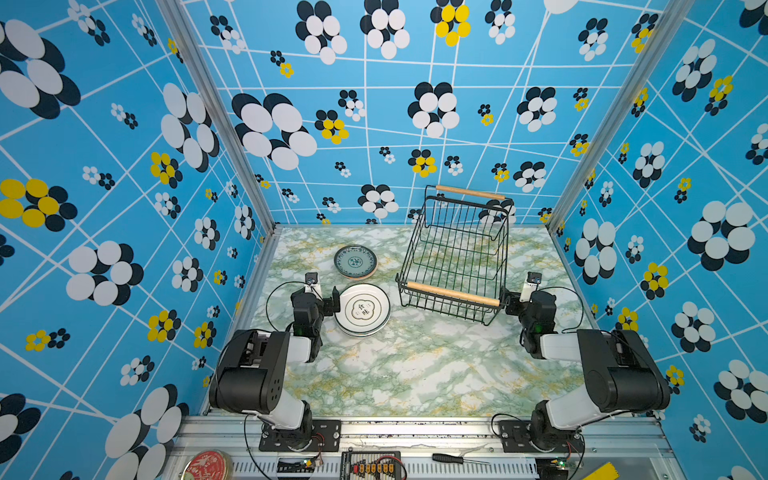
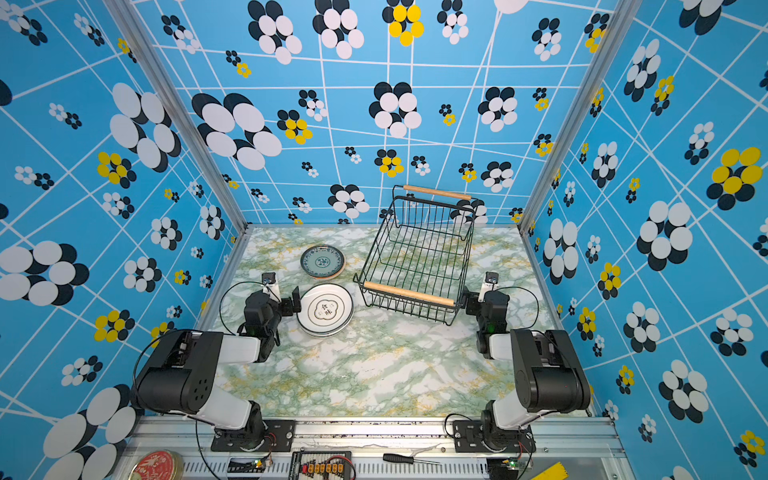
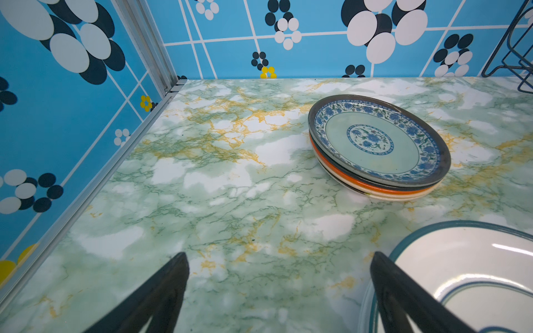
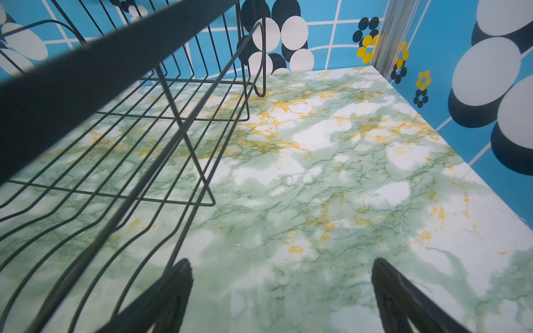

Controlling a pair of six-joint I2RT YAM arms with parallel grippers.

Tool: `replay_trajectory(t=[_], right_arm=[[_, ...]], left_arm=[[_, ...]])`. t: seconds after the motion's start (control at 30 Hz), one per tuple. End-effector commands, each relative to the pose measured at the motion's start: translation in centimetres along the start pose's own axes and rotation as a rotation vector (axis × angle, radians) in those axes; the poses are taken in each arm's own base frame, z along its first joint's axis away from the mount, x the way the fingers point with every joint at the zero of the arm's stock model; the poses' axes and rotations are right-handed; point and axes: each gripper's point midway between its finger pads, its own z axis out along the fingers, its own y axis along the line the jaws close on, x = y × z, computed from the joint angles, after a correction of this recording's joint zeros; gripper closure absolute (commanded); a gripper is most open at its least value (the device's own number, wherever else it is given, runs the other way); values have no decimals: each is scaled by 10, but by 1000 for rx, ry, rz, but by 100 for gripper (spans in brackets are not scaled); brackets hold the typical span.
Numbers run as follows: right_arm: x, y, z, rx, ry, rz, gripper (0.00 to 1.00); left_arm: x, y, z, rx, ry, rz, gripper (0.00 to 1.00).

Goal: Unload the plates from the dish rack
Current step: Reset both arms

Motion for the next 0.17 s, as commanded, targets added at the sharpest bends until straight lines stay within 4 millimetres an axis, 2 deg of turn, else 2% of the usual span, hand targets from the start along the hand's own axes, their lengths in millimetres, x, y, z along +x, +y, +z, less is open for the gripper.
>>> replay_trajectory(t=[0.0, 0.13], right_arm=[[-7, 12, 0, -43, -27, -28, 1], [-7, 12, 0, -38, -30, -32, 1]], left_arm=[[-3, 5, 3, -21, -2, -12, 1], [-4, 5, 3, -21, -2, -12, 1]])
